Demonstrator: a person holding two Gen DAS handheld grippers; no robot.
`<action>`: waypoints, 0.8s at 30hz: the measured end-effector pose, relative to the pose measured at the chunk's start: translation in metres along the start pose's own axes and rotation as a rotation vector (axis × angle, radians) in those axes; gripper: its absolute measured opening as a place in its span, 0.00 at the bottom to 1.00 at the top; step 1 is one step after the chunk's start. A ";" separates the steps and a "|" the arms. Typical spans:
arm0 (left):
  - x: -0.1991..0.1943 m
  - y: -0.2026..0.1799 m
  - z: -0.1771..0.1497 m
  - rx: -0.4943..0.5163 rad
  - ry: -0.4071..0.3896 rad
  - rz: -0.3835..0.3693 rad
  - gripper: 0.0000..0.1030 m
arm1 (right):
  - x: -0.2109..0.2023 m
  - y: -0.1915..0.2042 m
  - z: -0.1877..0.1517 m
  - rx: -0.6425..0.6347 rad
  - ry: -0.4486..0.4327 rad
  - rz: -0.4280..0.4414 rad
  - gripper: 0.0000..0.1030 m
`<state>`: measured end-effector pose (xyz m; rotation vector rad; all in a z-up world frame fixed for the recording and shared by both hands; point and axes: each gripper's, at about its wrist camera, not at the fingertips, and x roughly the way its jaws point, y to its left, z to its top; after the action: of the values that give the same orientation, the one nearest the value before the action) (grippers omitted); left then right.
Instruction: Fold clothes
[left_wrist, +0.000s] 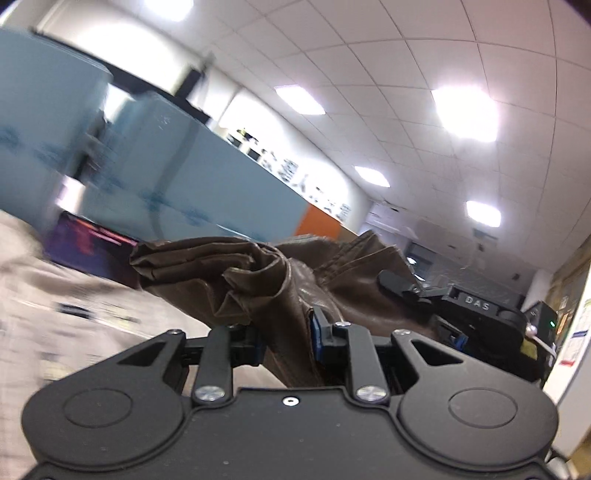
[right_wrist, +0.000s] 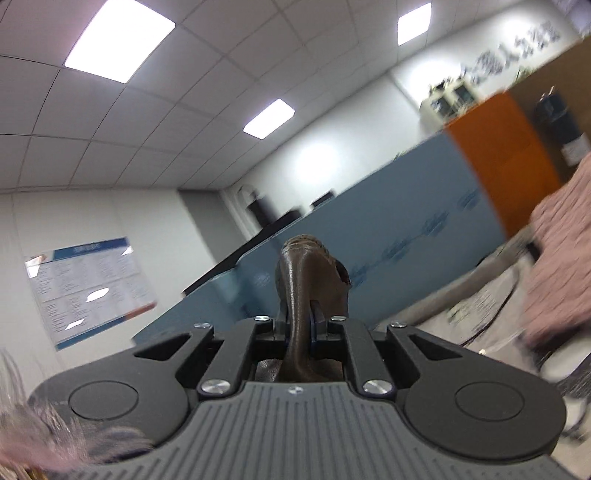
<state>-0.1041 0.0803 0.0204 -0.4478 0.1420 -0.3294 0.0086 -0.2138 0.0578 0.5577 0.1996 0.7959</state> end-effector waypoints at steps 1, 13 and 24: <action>-0.013 0.004 0.000 0.016 -0.011 0.024 0.23 | 0.008 0.006 -0.007 0.010 0.029 0.021 0.08; -0.080 0.063 -0.022 0.035 0.103 0.294 0.24 | 0.122 0.034 -0.084 -0.070 0.379 -0.005 0.08; -0.095 0.080 -0.027 0.028 0.232 0.318 0.93 | 0.098 0.046 -0.076 -0.399 0.265 -0.201 0.64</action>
<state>-0.1762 0.1697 -0.0330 -0.3516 0.4294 -0.0689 0.0196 -0.0868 0.0221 0.0528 0.3261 0.6875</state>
